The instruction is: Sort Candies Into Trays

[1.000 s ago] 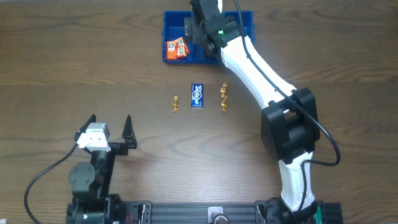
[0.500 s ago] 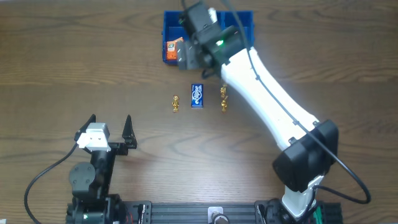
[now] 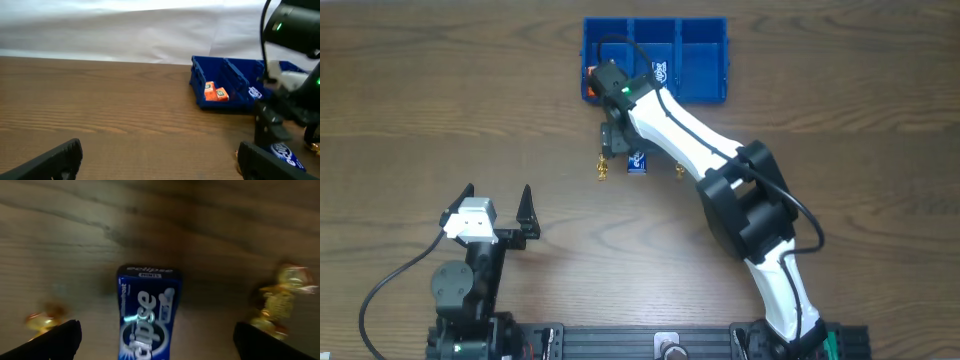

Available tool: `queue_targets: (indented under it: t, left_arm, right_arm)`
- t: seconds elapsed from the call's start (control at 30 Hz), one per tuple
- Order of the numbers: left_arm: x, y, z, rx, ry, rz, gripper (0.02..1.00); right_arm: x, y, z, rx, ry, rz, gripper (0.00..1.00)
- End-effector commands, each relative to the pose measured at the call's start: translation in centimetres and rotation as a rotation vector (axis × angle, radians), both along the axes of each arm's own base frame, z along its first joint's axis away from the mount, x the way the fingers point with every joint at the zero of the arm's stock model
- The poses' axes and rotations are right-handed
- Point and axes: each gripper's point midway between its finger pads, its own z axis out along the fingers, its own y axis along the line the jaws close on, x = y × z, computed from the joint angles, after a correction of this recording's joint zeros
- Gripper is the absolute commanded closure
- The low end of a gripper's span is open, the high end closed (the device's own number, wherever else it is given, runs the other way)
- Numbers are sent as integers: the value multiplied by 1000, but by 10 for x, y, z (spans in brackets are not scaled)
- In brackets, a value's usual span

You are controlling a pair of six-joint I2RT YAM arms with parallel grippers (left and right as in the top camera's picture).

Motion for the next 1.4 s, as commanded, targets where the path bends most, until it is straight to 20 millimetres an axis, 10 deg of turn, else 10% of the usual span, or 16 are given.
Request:
queue_targets:
  t: [0.03,0.83,0.97,1.23,1.4]
  left_arm:
    - [-1,-3,-17,2,48,-22,20]
    - [-1,-3,-17,2,48,-22,20]
    - [-1,-3,-17,2,48,-22,20]
    - [-1,-3,-17,2,48,-22,23]
    - [-1,-3,-17,2,48,-22,23]
  right_arm:
    - [-6,3,-17,7,47,-24,7]
    - [2,6,-10,26,7,-25,798]
    - [18,1,44,32,-137,-35,803]
    - [57,-27,232,36,-638,-5,803]
    - [97,-45,286,35,-834,-27,792]
